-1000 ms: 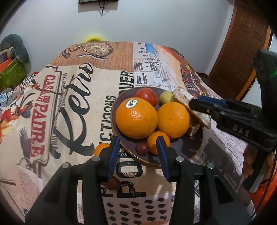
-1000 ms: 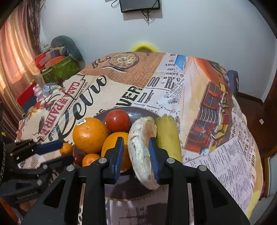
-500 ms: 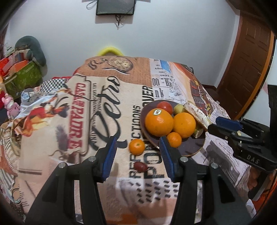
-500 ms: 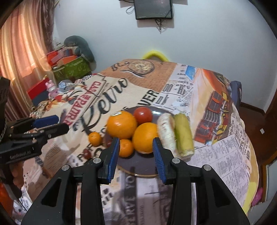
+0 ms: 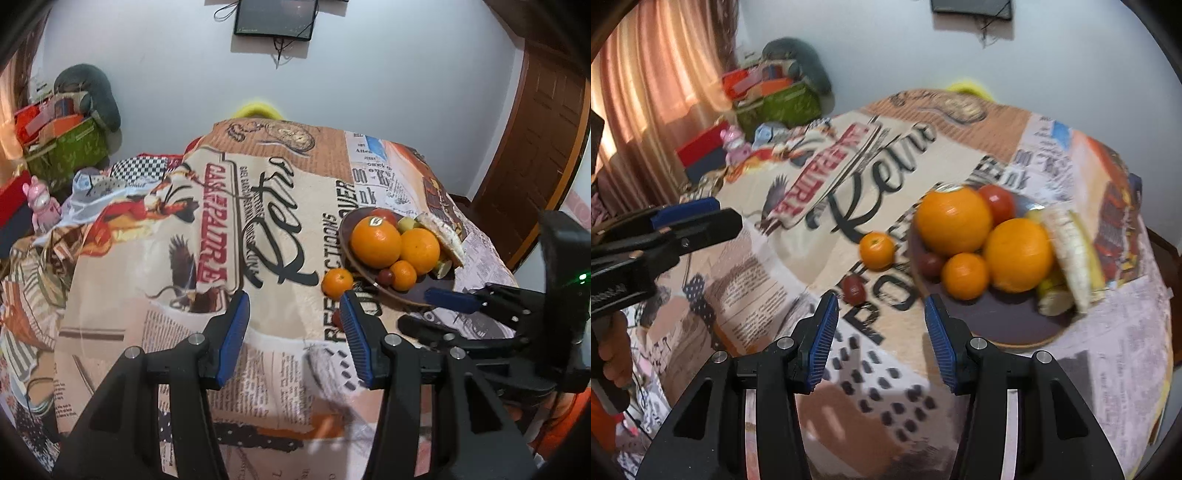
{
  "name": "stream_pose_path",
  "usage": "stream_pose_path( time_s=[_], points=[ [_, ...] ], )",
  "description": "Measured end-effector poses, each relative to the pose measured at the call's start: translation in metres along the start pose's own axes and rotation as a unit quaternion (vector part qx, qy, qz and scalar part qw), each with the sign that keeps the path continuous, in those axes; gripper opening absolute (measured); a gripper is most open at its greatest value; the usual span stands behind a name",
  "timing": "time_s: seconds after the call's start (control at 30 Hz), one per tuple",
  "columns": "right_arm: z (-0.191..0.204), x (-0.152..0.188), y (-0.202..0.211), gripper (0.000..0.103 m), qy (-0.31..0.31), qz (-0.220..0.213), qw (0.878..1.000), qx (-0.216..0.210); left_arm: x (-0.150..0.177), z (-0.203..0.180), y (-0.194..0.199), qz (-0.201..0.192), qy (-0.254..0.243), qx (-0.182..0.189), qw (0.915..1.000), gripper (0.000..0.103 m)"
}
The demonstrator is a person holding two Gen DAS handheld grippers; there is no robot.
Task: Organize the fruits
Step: 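Grasp the second dark red date with the right tool, then grasp the last tangerine with the left tool while the right tool carries the date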
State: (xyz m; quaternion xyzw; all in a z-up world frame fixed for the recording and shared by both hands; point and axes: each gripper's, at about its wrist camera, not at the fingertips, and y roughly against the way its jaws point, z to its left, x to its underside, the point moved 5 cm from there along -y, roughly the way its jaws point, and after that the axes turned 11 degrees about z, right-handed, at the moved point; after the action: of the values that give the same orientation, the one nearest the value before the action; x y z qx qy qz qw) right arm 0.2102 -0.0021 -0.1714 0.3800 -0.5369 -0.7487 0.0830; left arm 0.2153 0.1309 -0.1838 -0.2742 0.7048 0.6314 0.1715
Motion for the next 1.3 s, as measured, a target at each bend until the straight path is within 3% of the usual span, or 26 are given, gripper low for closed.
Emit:
stream_pose_path(
  time_s=[0.2, 0.37, 0.53, 0.67, 0.93, 1.3],
  points=[
    [0.014, -0.004, -0.027, 0.044, 0.013, 0.030, 0.999, -0.015, 0.013, 0.010, -0.010, 0.017, 0.000, 0.011, 0.9998, 0.039],
    [0.018, -0.009, -0.044, 0.028, 0.022, 0.056, 0.998, -0.013, 0.020, 0.015, -0.021, 0.032, 0.001, 0.021, 0.9993, 0.024],
    [0.018, -0.012, -0.057, 0.026, 0.027, 0.074, 0.997, -0.013, 0.022, 0.018, -0.031, 0.042, 0.003, 0.029, 0.9987, 0.018],
    [0.018, -0.013, -0.060, 0.018, 0.031, 0.075, 0.997, -0.016, 0.021, 0.015, -0.035, 0.047, -0.002, 0.031, 0.9984, 0.017],
    [0.010, -0.010, -0.047, 0.016, 0.020, 0.058, 0.998, -0.029, 0.012, 0.003, -0.039, 0.056, -0.010, 0.025, 0.9980, 0.017],
    [-0.045, 0.009, 0.004, 0.016, -0.034, 0.007, 0.999, -0.005, -0.011, -0.034, -0.063, 0.079, -0.032, 0.043, 0.9954, 0.017]
  ],
)
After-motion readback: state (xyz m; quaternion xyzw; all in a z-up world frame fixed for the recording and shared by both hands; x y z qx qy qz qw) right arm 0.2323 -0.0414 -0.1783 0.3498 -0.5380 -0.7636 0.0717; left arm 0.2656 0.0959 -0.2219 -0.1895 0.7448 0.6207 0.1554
